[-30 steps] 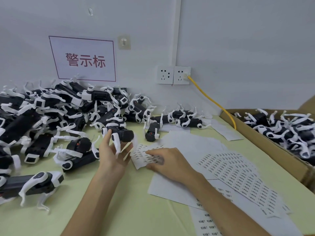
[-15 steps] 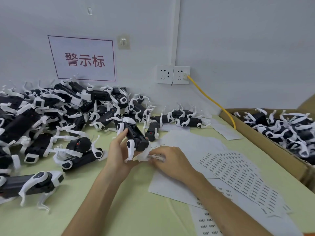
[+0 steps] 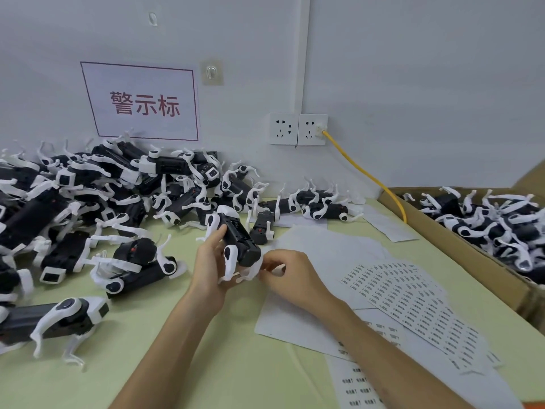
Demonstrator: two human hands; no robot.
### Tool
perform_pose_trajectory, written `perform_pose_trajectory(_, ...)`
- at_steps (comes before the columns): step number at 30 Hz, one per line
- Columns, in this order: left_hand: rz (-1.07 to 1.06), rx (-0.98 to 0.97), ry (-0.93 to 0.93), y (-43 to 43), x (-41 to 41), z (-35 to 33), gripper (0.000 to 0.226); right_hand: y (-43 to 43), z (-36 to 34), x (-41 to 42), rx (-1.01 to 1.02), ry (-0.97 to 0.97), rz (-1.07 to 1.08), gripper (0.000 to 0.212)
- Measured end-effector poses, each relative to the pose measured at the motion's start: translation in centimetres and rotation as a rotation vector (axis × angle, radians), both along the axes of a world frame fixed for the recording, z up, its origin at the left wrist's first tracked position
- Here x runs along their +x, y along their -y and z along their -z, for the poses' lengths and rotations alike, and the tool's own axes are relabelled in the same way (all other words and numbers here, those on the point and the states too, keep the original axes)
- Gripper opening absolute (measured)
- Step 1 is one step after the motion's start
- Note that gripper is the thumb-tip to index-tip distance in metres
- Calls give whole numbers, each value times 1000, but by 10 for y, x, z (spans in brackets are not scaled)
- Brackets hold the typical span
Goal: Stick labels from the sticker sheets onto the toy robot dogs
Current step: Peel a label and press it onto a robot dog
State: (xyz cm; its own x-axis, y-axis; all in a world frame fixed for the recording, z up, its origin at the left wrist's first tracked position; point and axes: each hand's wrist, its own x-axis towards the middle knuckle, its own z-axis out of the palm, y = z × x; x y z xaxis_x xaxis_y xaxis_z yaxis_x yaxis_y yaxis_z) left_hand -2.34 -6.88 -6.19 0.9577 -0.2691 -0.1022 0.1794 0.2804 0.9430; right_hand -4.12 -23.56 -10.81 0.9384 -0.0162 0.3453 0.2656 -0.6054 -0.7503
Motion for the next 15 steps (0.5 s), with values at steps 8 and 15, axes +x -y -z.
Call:
perform_pose_trajectory(8, 40, 48, 122, 7, -6, -1, 39, 2, 3, 5, 107, -92, 20, 22)
perform_pose_trajectory(15, 0, 80, 168, 11, -7, 2, 46, -1, 1, 3, 152, -121, 10, 34)
